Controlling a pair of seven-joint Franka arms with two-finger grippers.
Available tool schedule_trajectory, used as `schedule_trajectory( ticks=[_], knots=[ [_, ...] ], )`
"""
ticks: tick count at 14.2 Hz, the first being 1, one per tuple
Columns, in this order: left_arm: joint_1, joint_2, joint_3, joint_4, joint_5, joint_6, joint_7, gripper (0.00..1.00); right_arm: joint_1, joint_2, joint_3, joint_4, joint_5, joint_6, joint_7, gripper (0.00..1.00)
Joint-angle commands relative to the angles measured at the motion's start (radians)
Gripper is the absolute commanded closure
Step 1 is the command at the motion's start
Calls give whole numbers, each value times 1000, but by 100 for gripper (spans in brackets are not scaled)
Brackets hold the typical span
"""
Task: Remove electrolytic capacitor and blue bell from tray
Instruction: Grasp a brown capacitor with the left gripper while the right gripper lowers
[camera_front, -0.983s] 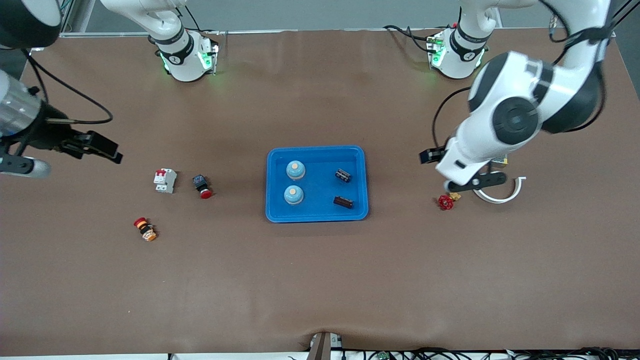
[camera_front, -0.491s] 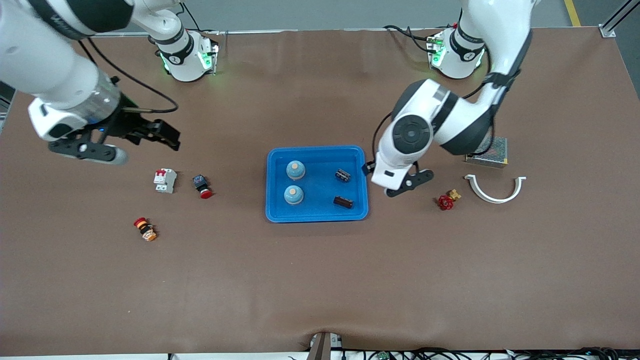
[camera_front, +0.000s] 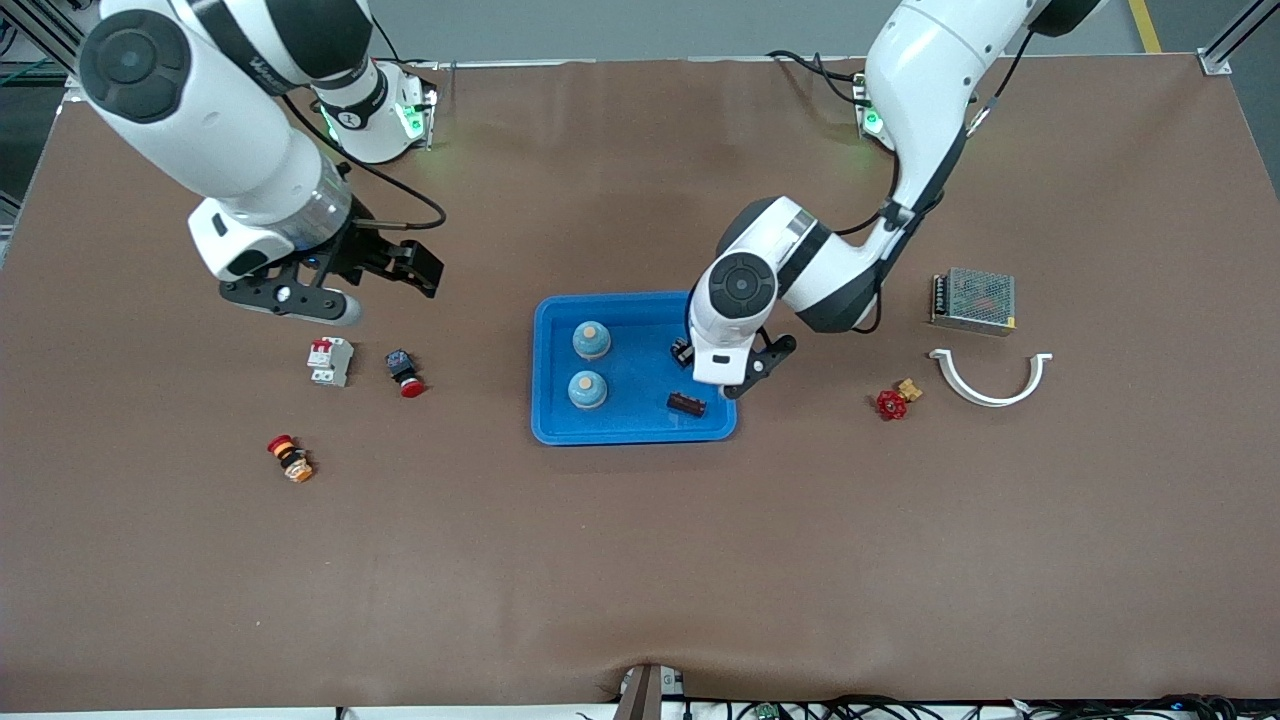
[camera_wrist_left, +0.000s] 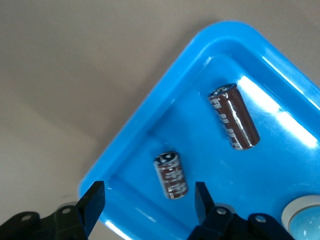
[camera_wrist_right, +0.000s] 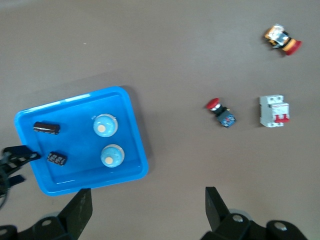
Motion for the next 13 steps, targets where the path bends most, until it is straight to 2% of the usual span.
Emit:
schedule_trajectory(
  ticks=[1, 3, 6, 7, 9, 11, 12, 13],
  knots=[
    [-26, 39, 9, 13, 6, 62, -79, 33, 52, 12, -9, -50, -7, 105, 47, 0],
    [-41, 62, 12, 12, 6, 94, -111, 36, 66, 37, -9, -94, -7, 197, 65, 0],
    [-53, 89, 13, 12, 34, 111, -154, 40, 77, 78, -11, -100, -28, 236, 68, 0],
    [-53, 95, 13, 13, 39, 119, -171, 45, 80, 92, -11, -102, -28, 256, 68, 0],
    [-53, 109, 13, 13, 57, 126, -199, 65, 100, 129, -11, -100, -31, 291, 68, 0],
    [-53, 107, 13, 13, 57, 125, -200, 94, 101, 168, -11, -100, -31, 340, 73, 0],
    [-52, 103, 13, 13, 59, 125, -199, 100, 106, 179, -11, -100, -31, 357, 74, 0],
    [-49, 95, 13, 18, 59, 117, -197, 100, 115, 192, -11, -100, -31, 373, 74, 0]
  ],
)
